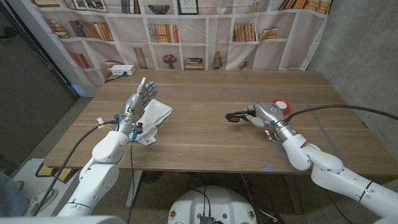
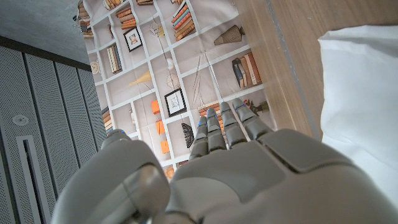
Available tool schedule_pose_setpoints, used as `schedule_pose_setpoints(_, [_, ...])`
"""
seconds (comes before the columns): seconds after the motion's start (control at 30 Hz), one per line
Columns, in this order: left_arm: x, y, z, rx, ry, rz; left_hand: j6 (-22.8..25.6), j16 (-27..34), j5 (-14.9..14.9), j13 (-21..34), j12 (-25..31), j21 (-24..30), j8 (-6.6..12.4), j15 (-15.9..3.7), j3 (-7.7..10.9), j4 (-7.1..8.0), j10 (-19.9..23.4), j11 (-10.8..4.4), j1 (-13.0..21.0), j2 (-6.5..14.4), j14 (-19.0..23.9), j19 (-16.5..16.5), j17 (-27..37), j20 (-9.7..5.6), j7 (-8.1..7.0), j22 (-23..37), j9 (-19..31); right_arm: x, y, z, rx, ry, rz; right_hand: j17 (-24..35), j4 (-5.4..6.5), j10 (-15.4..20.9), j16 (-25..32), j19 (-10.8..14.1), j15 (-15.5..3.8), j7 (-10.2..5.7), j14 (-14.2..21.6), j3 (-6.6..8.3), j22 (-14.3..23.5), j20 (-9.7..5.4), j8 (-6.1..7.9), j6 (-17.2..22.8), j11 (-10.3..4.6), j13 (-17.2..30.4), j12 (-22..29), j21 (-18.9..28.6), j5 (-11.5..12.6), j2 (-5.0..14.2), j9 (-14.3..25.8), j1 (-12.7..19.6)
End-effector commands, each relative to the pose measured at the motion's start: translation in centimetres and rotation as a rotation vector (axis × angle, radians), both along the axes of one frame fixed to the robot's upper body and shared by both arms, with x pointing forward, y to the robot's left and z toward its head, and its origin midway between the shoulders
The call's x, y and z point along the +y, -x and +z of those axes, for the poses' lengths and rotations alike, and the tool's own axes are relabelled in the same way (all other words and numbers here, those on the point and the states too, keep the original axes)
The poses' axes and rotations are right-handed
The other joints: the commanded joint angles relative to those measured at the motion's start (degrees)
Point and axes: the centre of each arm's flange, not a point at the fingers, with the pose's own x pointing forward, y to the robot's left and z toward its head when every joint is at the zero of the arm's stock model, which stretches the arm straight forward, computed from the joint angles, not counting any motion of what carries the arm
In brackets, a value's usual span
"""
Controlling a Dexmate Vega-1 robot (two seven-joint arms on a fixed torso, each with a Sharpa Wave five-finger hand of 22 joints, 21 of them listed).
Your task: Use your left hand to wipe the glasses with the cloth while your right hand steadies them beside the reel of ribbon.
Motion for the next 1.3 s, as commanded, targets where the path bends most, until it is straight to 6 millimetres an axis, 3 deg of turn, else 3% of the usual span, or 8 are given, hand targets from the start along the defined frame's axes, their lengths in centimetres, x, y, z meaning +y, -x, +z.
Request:
schedule_pose_setpoints(0.03, [-0.3,-0.2,0.6,-0.009,-0.010,-0.009,0.56,-0.06,-0.22,0.10,0.05,-0.12,-0.08,0.08,-0.44,0.10,0.53,-0.08,-0.21,-0.01,0.71,0.40,0.17,0.18,0.19,0.19,0.07,0.6,1.2,0.9,-0.014,-0.183,0.076,0.18,1.16,0.55,-0.07,0.45,-5.82,0.29,0.93,0.08,0.23,-7.77,-0.09,-0.40,-0.12,0.06,0.09,0.50,0.14,0.94,0.38,-0.90])
schedule_pose_setpoints(0.23, [-0.2,-0.2,0.4,-0.003,-0.006,-0.005,0.60,-0.07,-0.25,0.10,0.01,-0.12,-0.08,0.20,-0.45,0.09,0.49,-0.09,-0.14,0.07,0.75,0.44,0.17,0.15,0.19,0.19,0.07,1.1,1.4,1.2,0.019,-0.217,0.104,0.15,4.38,0.29,-0.23,0.62,-5.71,0.98,1.61,0.23,0.48,-7.80,-0.22,-1.63,-0.49,0.09,-0.32,1.14,0.24,1.46,0.79,-3.80])
schedule_pose_setpoints(0.53, [0.2,-0.1,-0.1,0.003,0.007,0.004,0.65,-0.11,-0.30,0.10,-0.02,-0.15,-0.09,0.20,-0.47,0.08,0.53,-0.09,-0.02,0.22,0.72,0.41,0.17,0.18,0.16,0.19,0.07,1.9,1.2,1.6,0.107,-0.304,0.162,0.21,5.73,0.94,-0.13,0.91,-5.78,1.63,2.26,0.87,0.59,-7.91,-0.01,-1.74,-0.32,0.11,-0.16,1.57,0.41,1.62,1.07,-4.69])
schedule_pose_setpoints(1.1, [0.4,-0.1,0.6,0.005,-0.003,0.006,0.83,-0.14,-0.42,0.11,-0.07,-0.19,-0.08,0.18,-0.49,0.06,0.59,-0.22,0.19,0.50,0.76,0.41,0.17,0.23,0.18,0.20,0.08,2.5,0.3,2.4,0.378,-0.613,0.346,0.22,5.99,1.95,-0.06,1.43,-5.83,2.67,3.28,2.58,0.67,-8.01,0.77,-0.80,0.92,0.14,0.04,2.24,0.50,1.27,1.81,-4.18])
schedule_pose_setpoints(1.3, [0.4,-0.2,1.3,0.000,-0.015,0.005,0.86,-0.13,-0.46,0.11,-0.09,-0.18,-0.09,0.18,-0.50,0.06,0.59,-0.17,0.25,0.60,0.81,0.46,0.17,0.14,0.15,0.20,0.08,2.5,0.8,2.9,0.388,-0.643,0.361,0.22,4.95,3.20,0.06,1.96,-5.94,3.01,4.16,3.66,0.61,-7.98,1.34,0.60,1.47,0.16,0.36,2.73,0.40,0.72,2.09,-2.80])
